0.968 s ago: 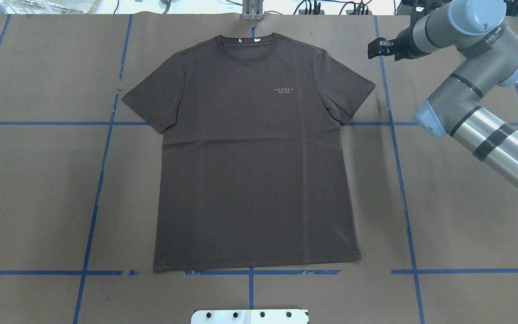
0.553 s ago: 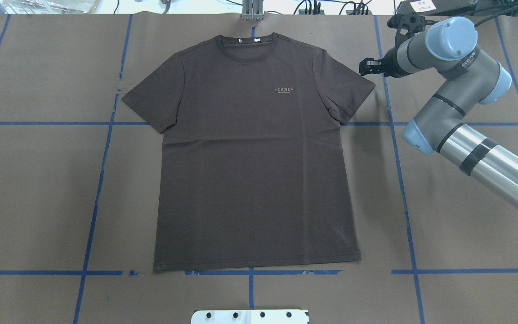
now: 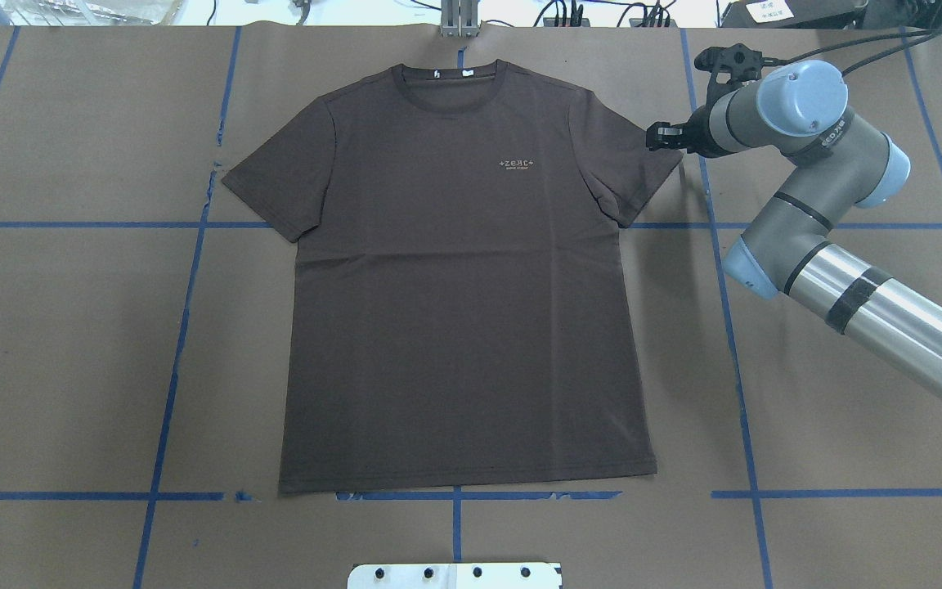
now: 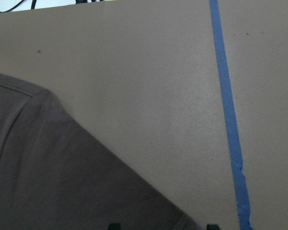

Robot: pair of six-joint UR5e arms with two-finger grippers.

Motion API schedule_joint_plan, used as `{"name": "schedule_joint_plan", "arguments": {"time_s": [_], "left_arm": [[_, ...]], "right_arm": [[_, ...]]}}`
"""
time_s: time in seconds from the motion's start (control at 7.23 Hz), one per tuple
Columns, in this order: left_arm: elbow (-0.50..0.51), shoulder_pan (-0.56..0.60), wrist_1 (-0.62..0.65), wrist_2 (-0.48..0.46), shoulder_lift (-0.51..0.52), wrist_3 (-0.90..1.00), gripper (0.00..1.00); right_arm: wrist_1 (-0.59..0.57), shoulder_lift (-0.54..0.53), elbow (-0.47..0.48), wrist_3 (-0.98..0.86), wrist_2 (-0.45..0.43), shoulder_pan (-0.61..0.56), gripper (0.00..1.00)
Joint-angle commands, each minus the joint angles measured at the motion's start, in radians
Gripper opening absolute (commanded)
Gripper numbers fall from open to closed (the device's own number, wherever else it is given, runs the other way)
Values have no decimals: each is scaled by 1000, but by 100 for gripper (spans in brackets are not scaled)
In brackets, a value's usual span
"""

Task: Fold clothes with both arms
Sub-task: 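Move the right gripper toward the shirt sleeve farthest from the left arm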

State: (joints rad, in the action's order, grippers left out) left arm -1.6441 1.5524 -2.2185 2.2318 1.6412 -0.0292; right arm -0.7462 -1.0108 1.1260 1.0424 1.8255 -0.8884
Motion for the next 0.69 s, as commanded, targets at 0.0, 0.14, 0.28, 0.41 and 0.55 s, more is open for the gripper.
{"name": "schedule_joint_plan", "arguments": {"time_s": [0.0,0.14,0.28,0.41,0.55], "left_arm": [[0,0,-3,14,-1,0,100],[1,0,-3,14,-3,0,100],[0,0,-3,14,-4,2,100],[0,0,-3,14,-4,0,100],[0,0,-3,14,-4,0,100]], "right_arm": [[1,1,-20,1,-20,5,67],[1,1,-20,1,-20,6,67],[1,3,-28,1,-38,11,66],[1,1,-29,1,-40,13,66],[1,3,-40,1,-54,16,66]]}}
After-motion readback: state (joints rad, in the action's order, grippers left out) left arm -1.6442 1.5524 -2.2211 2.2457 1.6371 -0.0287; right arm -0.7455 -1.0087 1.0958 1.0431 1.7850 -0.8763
